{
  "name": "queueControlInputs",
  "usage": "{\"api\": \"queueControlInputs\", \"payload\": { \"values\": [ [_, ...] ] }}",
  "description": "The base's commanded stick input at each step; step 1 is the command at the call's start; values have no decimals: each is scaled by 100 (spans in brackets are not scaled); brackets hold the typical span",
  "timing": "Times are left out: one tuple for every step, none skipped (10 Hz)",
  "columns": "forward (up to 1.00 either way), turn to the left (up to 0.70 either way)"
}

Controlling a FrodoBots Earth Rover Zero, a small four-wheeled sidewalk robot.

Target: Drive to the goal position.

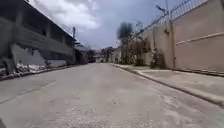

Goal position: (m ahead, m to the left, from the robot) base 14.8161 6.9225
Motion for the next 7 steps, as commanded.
{"api": "queueControlInputs", "payload": {
  "values": [
    [100,0],
    [100,0],
    [100,0],
    [100,0],
    [100,0],
    [100,0],
    [100,0]
  ]
}}
